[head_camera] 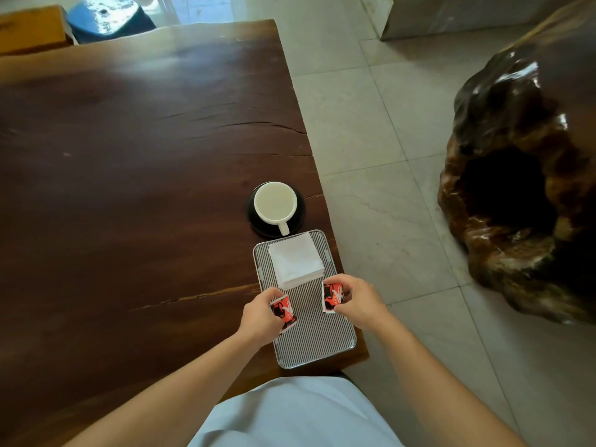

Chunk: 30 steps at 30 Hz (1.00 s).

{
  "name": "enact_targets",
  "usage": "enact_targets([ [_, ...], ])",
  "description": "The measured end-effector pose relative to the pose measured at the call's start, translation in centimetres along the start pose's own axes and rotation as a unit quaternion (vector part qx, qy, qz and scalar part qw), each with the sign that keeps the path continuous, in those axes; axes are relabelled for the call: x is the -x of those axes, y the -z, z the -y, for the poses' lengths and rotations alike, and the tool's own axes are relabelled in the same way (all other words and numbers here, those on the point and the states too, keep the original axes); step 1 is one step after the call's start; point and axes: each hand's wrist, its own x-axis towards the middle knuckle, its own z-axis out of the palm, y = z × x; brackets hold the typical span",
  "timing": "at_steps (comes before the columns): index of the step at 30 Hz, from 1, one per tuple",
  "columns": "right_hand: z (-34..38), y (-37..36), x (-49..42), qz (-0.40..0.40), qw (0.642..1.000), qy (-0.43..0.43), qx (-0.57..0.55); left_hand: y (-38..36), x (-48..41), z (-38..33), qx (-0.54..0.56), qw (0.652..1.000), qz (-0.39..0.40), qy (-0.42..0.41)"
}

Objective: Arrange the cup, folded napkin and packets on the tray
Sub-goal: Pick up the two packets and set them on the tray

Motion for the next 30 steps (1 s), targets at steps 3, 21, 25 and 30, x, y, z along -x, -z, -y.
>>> enact_targets([
  [3, -0.3, -0.7, -0.2, 0.012, 1.000, 0.010, 0.023, -0.3, -0.2, 0.7, -0.055, 0.998, 0.010, -0.033],
  [21, -2.7, -3.7, -2.3, -0.016, 0.989, 0.029, 0.147, -1.9, -1.8, 0.7, -0.200, 0.975, -0.005, -0.095],
  [25, -2.8, -3.8, -2.3, -0.025, 0.967, 0.067, 0.243, -1.9, -1.9, 1.0, -0.264, 0.960, -0.003, -0.095],
  [30, -2.4, -3.7, -2.1, -0.067, 0.934, 0.094, 0.339, -2.0, -1.8, 1.2, -0.335, 0.928, -0.005, -0.161],
])
